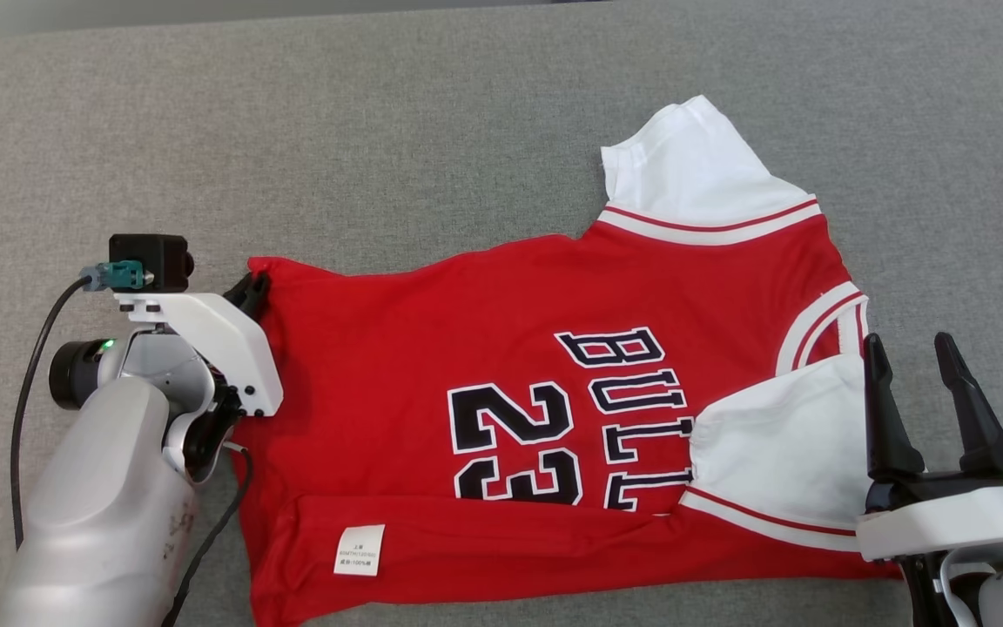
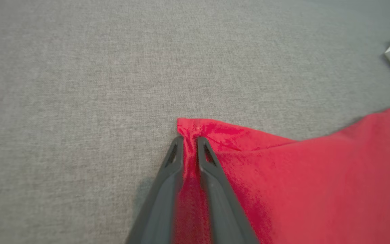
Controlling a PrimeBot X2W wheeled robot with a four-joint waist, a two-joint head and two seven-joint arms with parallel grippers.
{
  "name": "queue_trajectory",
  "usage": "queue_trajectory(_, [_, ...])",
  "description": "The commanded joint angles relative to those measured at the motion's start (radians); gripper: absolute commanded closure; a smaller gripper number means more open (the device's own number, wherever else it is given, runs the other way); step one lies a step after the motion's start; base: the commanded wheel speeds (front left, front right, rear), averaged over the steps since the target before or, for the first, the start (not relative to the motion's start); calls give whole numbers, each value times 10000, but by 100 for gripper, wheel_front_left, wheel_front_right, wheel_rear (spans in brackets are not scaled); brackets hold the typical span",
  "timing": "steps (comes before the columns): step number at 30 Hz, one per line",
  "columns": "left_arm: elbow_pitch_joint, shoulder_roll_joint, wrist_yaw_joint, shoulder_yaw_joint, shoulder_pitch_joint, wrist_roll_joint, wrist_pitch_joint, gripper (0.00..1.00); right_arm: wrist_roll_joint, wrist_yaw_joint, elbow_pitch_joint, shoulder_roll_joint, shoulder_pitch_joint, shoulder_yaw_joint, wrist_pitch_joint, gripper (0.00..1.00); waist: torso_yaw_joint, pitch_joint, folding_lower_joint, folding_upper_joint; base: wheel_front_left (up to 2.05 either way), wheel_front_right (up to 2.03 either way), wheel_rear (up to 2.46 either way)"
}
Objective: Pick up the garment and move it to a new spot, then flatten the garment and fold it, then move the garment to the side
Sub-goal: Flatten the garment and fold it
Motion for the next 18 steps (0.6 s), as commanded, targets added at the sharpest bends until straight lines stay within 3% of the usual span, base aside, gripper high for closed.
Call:
queue_trajectory(1, [80, 0, -58, -35, -178, -39, -49, 100, 66, 1, 29, -38, -141, -28, -63, 0, 2, 50, 0, 0, 0, 0, 0])
queue_trajectory(10, [501, -195, -136, -103, -814, 11, -809, 100, 147, 1, 796, -358, -1335, -628, -26, 0, 301, 319, 0, 0, 0, 0, 0])
queue_trajectory(18, [509, -536, -217, -227, -1263, -3, -1326, 100, 758, 1, 2366, -1110, -3550, -283, 419, 0, 763, 740, 0, 0, 0, 0, 0])
